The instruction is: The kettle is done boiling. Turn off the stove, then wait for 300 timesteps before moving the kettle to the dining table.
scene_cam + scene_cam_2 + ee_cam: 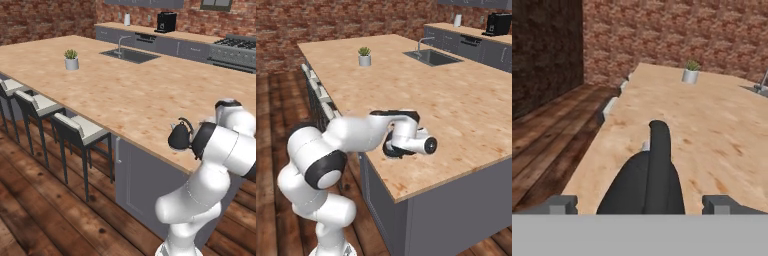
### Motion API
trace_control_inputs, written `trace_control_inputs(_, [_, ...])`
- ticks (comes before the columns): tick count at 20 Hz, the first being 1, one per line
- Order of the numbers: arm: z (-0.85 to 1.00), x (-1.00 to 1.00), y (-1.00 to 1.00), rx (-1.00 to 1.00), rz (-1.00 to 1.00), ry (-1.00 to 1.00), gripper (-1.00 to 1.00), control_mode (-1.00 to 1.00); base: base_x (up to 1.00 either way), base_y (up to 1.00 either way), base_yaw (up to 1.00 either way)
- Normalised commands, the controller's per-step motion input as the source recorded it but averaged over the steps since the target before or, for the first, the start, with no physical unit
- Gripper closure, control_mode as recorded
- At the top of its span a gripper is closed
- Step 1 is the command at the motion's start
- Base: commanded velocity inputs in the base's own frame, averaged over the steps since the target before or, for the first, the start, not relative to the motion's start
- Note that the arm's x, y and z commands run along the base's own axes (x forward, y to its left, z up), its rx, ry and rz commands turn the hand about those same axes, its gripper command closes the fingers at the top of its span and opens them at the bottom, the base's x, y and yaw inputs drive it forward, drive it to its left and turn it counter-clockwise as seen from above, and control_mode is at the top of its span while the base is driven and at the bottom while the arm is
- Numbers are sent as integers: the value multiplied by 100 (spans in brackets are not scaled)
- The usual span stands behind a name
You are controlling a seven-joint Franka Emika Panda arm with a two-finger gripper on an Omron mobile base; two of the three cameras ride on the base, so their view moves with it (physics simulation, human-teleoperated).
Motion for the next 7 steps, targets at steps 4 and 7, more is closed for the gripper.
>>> trace_control_inputs(4, [34, -21, -1, 0, 0, 0, -100, -100, 0, 0, 0])
trace_control_inputs(7, [34, -28, -4, 0, 0, 0, -100, -100, 0, 0, 0])
